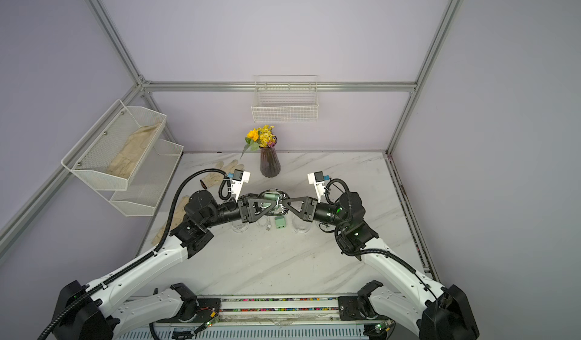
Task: Pack away charging kits
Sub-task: Adjust the storage bag.
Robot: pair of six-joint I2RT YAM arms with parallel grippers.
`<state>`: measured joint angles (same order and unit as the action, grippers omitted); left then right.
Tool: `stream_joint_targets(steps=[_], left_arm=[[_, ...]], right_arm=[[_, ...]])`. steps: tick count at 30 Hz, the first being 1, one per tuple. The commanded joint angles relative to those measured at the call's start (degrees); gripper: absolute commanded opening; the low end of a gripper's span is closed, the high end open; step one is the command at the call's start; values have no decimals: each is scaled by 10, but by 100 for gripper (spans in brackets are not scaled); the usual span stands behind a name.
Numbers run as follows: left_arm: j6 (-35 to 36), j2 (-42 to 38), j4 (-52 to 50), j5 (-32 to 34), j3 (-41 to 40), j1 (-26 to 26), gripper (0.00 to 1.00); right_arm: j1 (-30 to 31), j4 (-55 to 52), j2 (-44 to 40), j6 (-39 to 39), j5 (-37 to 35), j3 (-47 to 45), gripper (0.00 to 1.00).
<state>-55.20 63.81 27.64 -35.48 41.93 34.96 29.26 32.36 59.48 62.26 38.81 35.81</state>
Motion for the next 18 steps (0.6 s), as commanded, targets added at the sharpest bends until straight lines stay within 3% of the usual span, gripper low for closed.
stream_joint_targets(steps=[1,4,8,10,18], left_arm=[[-32,32,152,99,-29,12,91],[-48,74,224,114,-24,19,89],[-92,133,312,134,-17,23,76],[-98,149,349,151,-22,26,75],[-109,183,351,142,2,26,61]], right_arm=[[-3,146,-8,95,-110,-16,0],[-3,146,1,95,-130,-9,0],[-3,216,20,136,-150,-45,0],[-3,220,27,141,-150,-48,0],[3,154,32,105,-149,-33,0]])
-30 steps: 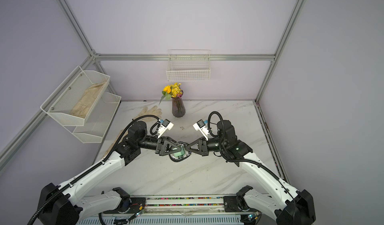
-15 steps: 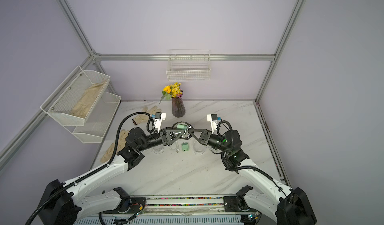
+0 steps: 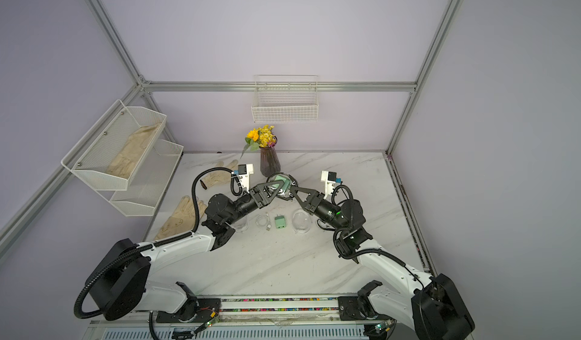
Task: Pack away charging kits
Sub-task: Adjust the storage bag.
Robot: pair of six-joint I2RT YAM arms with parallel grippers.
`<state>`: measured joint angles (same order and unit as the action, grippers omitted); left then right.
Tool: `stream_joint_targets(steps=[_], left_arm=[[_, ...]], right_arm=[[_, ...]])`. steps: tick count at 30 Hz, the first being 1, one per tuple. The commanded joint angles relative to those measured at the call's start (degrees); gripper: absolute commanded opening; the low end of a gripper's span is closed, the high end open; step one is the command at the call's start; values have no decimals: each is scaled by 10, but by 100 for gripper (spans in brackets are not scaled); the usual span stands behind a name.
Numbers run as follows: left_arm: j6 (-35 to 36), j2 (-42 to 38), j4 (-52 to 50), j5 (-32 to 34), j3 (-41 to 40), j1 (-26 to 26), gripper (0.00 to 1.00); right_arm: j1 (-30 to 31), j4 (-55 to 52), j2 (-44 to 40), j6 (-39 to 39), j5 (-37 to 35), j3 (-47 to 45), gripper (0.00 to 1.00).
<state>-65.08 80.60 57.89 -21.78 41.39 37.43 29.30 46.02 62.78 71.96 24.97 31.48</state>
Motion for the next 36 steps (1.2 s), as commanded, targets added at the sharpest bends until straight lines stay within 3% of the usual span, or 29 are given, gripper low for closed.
stream_joint_targets(steps=[1,9,13,15,16,19,22,29,36], left_arm=[[-13,21,50,4,9,2,61],[-47,58,71,-35,33,2,46],[-56,59,92,-15,25,0,40],[-56,55,85,-7,25,-1,32],[-57,53,78,-7,26,-3,28],[-58,41,54,-7,28,-9,25],[-63,24,24,-20,34,-22,24],[-104,-36,-117,-57,53,-61,22],[-111,-91,-255,-81,81,-78,27]], right_arm=[[3,30,1,12,-11,6,0],[7,5,25,-12,22,18,0],[8,-27,20,-28,34,21,0],[8,-54,8,-45,40,21,0],[8,-78,-2,-57,40,24,5],[7,-190,-47,-121,34,47,30],[7,-340,-87,-214,8,98,42],[26,-537,-94,-380,-20,191,44],[161,-629,-41,-511,-174,266,43]])
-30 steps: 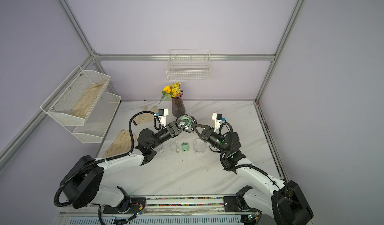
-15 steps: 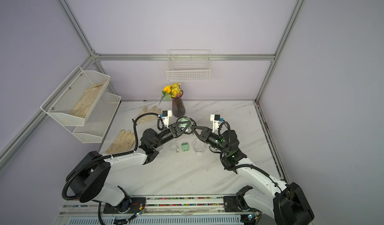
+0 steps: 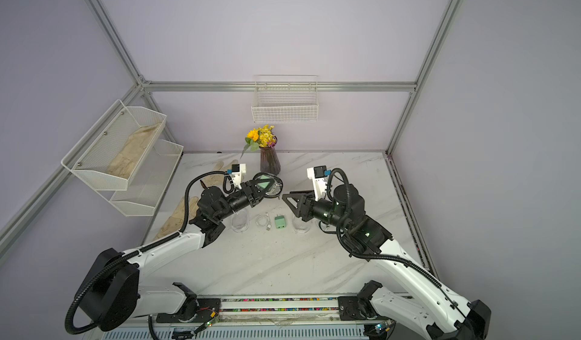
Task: Pack away charging kits
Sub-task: Adjust the storage bag, then zip the zipper on the storage bag.
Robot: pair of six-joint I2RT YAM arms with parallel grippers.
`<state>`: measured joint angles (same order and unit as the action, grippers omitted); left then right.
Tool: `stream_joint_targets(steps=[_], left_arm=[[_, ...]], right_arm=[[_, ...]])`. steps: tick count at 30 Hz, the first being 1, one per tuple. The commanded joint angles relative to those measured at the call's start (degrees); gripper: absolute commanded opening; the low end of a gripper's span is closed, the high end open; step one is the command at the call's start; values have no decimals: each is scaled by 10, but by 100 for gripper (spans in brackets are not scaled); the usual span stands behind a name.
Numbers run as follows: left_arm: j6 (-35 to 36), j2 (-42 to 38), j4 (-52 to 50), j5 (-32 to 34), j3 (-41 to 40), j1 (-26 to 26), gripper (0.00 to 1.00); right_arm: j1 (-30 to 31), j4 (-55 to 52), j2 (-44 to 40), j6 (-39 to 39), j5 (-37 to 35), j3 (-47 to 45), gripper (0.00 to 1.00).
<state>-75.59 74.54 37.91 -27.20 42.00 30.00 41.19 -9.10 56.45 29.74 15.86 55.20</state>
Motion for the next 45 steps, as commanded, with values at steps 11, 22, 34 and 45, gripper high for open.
stream_joint_targets(steps=[11,22,34,45], left_arm=[[12,-74,-156,-25,93,-6,27],[6,-73,-147,-33,88,-6,27],[1,-79,-136,-37,75,-6,27],[2,-92,-140,-38,60,-13,27]], right_arm=[[76,-46,46,-130,-151,14,39],[76,-9,78,-148,-128,21,35],[75,4,104,-158,-131,31,28],[76,-5,104,-163,-149,35,0]])
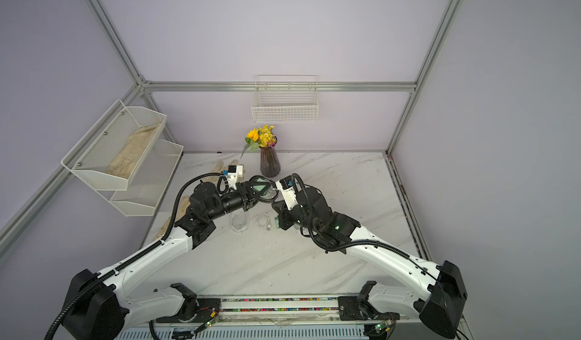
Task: Pack away charging kits
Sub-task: Zip the zipper on the storage bag.
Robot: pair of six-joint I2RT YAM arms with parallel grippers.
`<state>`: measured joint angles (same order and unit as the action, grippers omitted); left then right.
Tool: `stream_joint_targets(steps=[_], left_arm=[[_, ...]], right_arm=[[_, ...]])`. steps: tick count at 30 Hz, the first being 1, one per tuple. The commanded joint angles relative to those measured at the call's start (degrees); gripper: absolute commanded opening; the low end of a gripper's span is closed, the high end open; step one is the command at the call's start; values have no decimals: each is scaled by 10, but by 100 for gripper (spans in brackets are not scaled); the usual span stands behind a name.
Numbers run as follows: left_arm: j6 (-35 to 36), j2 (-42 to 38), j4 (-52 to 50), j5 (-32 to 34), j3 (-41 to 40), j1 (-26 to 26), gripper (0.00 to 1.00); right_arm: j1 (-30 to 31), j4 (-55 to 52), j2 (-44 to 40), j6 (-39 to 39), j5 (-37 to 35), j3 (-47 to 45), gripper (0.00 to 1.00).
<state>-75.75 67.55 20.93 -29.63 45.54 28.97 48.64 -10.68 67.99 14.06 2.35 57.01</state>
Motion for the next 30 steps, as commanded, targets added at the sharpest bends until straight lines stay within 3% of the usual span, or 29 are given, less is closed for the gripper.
stream_joint_targets(steps=[1,15,21,30], left_arm=[[3,-24,30,-14,23,-4,27],[44,-63,-50,-49,26,-51,19],[63,-67,-76,-108,39,-76,17],[149,-76,-164,-213,63,-85,17]], right_arm=[[1,7,-16,-7,-18,17,0],[1,-132,5,-37,-48,91,0],[1,-179,28,-61,-66,122,0],[1,-183,68,-108,-72,177,0]])
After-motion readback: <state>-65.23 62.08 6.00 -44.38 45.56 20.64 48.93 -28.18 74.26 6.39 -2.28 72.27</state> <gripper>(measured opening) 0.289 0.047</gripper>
